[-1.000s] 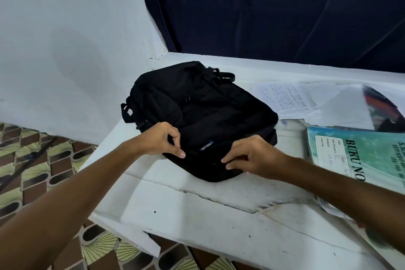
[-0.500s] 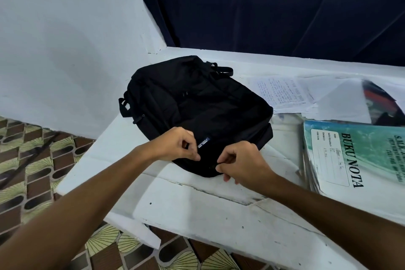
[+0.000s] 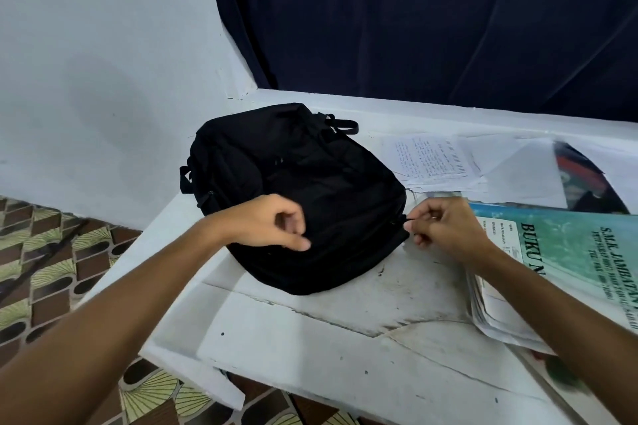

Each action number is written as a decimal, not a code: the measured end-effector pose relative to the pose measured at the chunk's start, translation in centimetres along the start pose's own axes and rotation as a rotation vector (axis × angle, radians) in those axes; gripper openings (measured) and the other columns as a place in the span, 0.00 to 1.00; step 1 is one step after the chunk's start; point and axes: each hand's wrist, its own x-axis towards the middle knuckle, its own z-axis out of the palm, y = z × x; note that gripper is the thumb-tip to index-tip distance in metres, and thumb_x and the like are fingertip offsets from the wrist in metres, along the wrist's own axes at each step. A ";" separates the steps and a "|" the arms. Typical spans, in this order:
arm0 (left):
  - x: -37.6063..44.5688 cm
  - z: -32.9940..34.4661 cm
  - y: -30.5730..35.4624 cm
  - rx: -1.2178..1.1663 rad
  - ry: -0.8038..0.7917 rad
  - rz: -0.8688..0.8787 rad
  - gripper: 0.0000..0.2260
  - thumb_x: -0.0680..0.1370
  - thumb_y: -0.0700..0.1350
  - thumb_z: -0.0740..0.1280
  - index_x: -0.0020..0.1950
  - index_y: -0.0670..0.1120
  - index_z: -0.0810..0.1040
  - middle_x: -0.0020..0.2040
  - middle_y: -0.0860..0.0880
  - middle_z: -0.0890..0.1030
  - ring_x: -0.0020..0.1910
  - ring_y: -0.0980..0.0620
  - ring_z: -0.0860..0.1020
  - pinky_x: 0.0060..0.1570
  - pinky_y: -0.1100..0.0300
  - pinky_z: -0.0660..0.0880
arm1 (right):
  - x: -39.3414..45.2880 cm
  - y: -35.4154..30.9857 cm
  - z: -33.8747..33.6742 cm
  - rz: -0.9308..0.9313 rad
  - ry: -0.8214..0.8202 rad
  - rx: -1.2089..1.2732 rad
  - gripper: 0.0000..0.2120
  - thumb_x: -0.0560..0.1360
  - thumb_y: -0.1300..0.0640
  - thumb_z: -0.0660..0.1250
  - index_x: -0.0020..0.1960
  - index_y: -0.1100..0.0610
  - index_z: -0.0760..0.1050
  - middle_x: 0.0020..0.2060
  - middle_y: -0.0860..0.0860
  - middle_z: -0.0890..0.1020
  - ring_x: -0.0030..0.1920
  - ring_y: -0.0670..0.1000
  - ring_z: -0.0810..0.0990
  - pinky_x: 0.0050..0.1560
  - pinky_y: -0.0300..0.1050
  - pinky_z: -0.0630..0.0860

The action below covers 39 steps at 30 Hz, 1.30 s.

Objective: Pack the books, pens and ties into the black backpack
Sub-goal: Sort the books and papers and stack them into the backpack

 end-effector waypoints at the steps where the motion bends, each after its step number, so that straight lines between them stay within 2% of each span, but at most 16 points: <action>1: 0.9 1.0 1.5 0.003 0.072 0.024 0.15 0.67 0.60 0.77 0.45 0.53 0.81 0.41 0.53 0.81 0.38 0.58 0.77 0.44 0.60 0.75 | 0.1 -0.1 0.0 0.000 -0.017 0.024 0.03 0.71 0.74 0.70 0.41 0.70 0.77 0.22 0.55 0.77 0.20 0.45 0.75 0.24 0.35 0.74; 3: 2.8 3.1 4.6 0.085 0.196 0.051 0.20 0.68 0.61 0.75 0.53 0.51 0.80 0.45 0.55 0.79 0.39 0.59 0.76 0.46 0.61 0.75 | 0.3 -0.4 -0.1 -0.007 -0.055 0.050 0.03 0.71 0.73 0.71 0.41 0.69 0.77 0.22 0.54 0.77 0.20 0.45 0.75 0.24 0.36 0.74; 5: 4.5 4.9 6.7 0.173 0.220 0.031 0.25 0.69 0.63 0.74 0.59 0.50 0.79 0.48 0.54 0.78 0.42 0.58 0.75 0.48 0.61 0.75 | 0.1 -0.6 -0.1 -0.026 -0.101 0.060 0.03 0.70 0.73 0.71 0.41 0.69 0.77 0.22 0.54 0.77 0.21 0.46 0.76 0.25 0.37 0.75; 7: 5.4 5.7 7.0 0.148 0.199 0.017 0.21 0.69 0.61 0.75 0.54 0.49 0.81 0.43 0.53 0.79 0.40 0.58 0.75 0.44 0.63 0.73 | -0.3 -0.7 -0.1 -0.060 -0.143 0.064 0.04 0.70 0.73 0.71 0.39 0.68 0.77 0.22 0.55 0.77 0.21 0.47 0.76 0.25 0.39 0.76; 9: 5.2 5.7 6.3 -0.011 0.148 0.031 0.10 0.70 0.53 0.78 0.42 0.49 0.82 0.32 0.55 0.76 0.31 0.62 0.72 0.36 0.67 0.69 | -0.5 -0.5 0.0 -0.102 -0.190 0.051 0.07 0.69 0.74 0.71 0.37 0.65 0.77 0.21 0.54 0.77 0.22 0.48 0.76 0.24 0.40 0.76; 10: 4.8 5.6 6.0 -0.086 0.121 0.030 0.08 0.70 0.49 0.78 0.37 0.50 0.81 0.28 0.57 0.74 0.28 0.63 0.70 0.34 0.69 0.67 | -0.6 -0.4 0.1 -0.118 -0.210 0.039 0.08 0.69 0.74 0.71 0.36 0.64 0.77 0.21 0.54 0.77 0.22 0.48 0.76 0.24 0.40 0.75; 12: 3.8 5.2 5.4 -0.166 0.078 -0.003 0.11 0.71 0.46 0.77 0.31 0.52 0.79 0.24 0.58 0.72 0.26 0.64 0.69 0.32 0.71 0.65 | -0.3 -0.2 0.2 -0.142 -0.220 0.021 0.09 0.70 0.74 0.71 0.35 0.63 0.77 0.22 0.55 0.78 0.21 0.48 0.76 0.24 0.39 0.75; 15: 2.3 4.5 4.2 -0.209 0.047 -0.058 0.14 0.71 0.46 0.77 0.27 0.54 0.78 0.24 0.58 0.72 0.27 0.62 0.68 0.33 0.68 0.64 | 0.8 0.0 -0.4 -0.141 -0.205 0.014 0.06 0.70 0.74 0.70 0.38 0.66 0.77 0.23 0.55 0.78 0.21 0.47 0.75 0.25 0.38 0.75; 20: 0.3 3.5 3.2 -0.324 -0.031 -0.120 0.16 0.72 0.45 0.76 0.26 0.52 0.76 0.26 0.55 0.69 0.28 0.59 0.65 0.33 0.68 0.63 | 4.4 0.3 -1.8 -0.145 -0.174 -0.035 0.04 0.70 0.73 0.71 0.39 0.67 0.79 0.23 0.55 0.78 0.21 0.46 0.75 0.26 0.34 0.73; 24: 0.4 3.1 3.3 -0.367 -0.118 -0.133 0.16 0.72 0.43 0.75 0.26 0.51 0.75 0.27 0.51 0.68 0.29 0.56 0.64 0.33 0.67 0.62 | 7.9 0.7 -0.4 -0.144 -0.143 -0.036 0.06 0.70 0.73 0.71 0.37 0.65 0.79 0.22 0.54 0.78 0.22 0.49 0.75 0.26 0.37 0.74; 28: 0.7 2.1 3.5 -0.414 -0.237 -0.145 0.20 0.74 0.35 0.72 0.25 0.52 0.74 0.24 0.57 0.70 0.26 0.61 0.66 0.32 0.71 0.65 | 11.7 0.6 1.5 -0.121 -0.088 -0.020 0.02 0.70 0.73 0.72 0.39 0.71 0.79 0.22 0.54 0.78 0.20 0.47 0.74 0.25 0.37 0.74; 34: 0.6 1.7 3.2 -0.447 -0.399 -0.189 0.17 0.73 0.34 0.72 0.28 0.50 0.76 0.25 0.55 0.73 0.26 0.60 0.69 0.31 0.69 0.65 | 17.0 -0.8 4.0 -0.028 0.010 -0.005 0.05 0.72 0.72 0.70 0.38 0.66 0.79 0.25 0.54 0.78 0.18 0.43 0.73 0.21 0.34 0.72; 37: -0.1 1.8 2.9 -0.493 -0.427 -0.200 0.14 0.72 0.36 0.73 0.29 0.49 0.76 0.25 0.55 0.73 0.26 0.60 0.69 0.31 0.68 0.65 | 19.2 -1.2 5.0 -0.041 0.037 -0.046 0.09 0.70 0.71 0.72 0.34 0.60 0.79 0.27 0.53 0.79 0.22 0.44 0.74 0.25 0.34 0.73; 39: -0.5 1.8 2.6 -0.526 -0.429 -0.209 0.13 0.72 0.35 0.72 0.30 0.47 0.76 0.25 0.55 0.73 0.26 0.61 0.70 0.31 0.69 0.66 | 20.2 -1.3 5.9 -0.051 0.054 -0.086 0.10 0.69 0.69 0.74 0.34 0.57 0.80 0.31 0.50 0.81 0.30 0.46 0.78 0.35 0.37 0.76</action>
